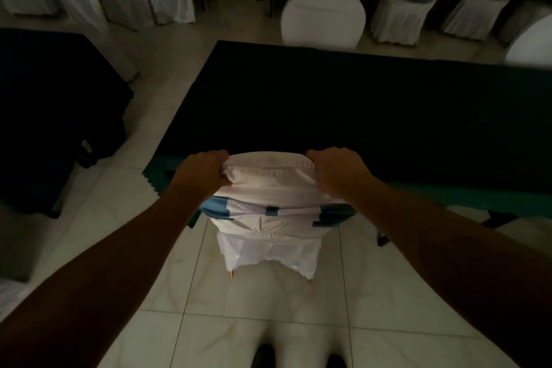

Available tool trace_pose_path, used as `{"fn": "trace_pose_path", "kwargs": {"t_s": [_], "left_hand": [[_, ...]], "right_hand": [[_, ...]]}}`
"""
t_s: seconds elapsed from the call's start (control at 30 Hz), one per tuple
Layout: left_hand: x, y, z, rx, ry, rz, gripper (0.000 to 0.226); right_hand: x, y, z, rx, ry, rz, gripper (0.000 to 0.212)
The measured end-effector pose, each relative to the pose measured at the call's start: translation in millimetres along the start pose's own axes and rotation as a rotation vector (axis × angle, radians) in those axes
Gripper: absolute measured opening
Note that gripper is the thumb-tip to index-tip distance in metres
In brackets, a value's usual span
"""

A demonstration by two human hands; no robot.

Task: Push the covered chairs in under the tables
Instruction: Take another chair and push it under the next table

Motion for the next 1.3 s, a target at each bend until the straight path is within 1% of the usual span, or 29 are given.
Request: {"fn": "trace_pose_path", "kwargs": {"t_s": [0.2,0.3,0.4,0.53,0.63,0.7,0.77,0.87,0.97,1.03,1.1,1.17,1.23,1.3], "left_hand": [[13,-7,26,0.048,0.0,-0.007,0.037],[18,-5,32,0.031,0.0,-0.004,0.035],[21,-3,35,0.035,-0.002,-0.008,0.036],[20,-5,38,0.022,-0.026,0.004,0.035],[18,-7,43,0.06,-0.052,0.023,0.036],[17,-7,45,0.079,-0.065,0.03,0.04],[16,-6,44,0.1,-0.064,0.04,0.046],[6,-7,43,0.151,-0.06,0.069,0.066],[-24,-4,37,0.157,-0.069,0.124,0.092],[-51,-2,25,0.082,-0.039,0.176,0.101],[-80,-1,12,-0.029,-0.005,0.224,0.104],[-122,1,7,-0.084,0.002,0.293,0.108],[-165,3,12,-0.071,-0.001,0.328,0.109],[-210,3,22,-0.041,-0.048,0.36,0.106]], "right_hand": [[19,-7,31,0.062,0.014,0.003,0.029],[20,-6,38,0.026,0.01,0.021,0.03],[18,-5,43,0.029,0.025,0.023,0.029],[16,-8,53,0.059,0.045,0.065,0.037],[14,-14,58,0.074,0.073,0.073,0.039],[11,-18,59,0.065,0.107,0.079,0.037],[8,-21,60,0.071,0.169,0.082,0.039],[1,-31,66,0.116,0.316,0.091,0.057],[-14,-54,67,0.091,0.451,0.163,0.083],[-28,-74,63,0.06,0.512,0.22,0.093],[-45,-97,57,0.034,0.537,0.262,0.095],[-68,-125,47,-0.007,0.558,0.318,0.095],[-95,-156,39,-0.036,0.559,0.398,0.093],[-125,-194,32,-0.065,0.542,0.471,0.09]]}}
Point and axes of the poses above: each hand's wrist, its own y-axis towards the middle knuckle, its own z-axis out of the palm, x = y × z, the point moved 9 cm from there along y, towards the middle knuckle, and after that the axes turned 4 degrees about -y, right-handed, at the moved point
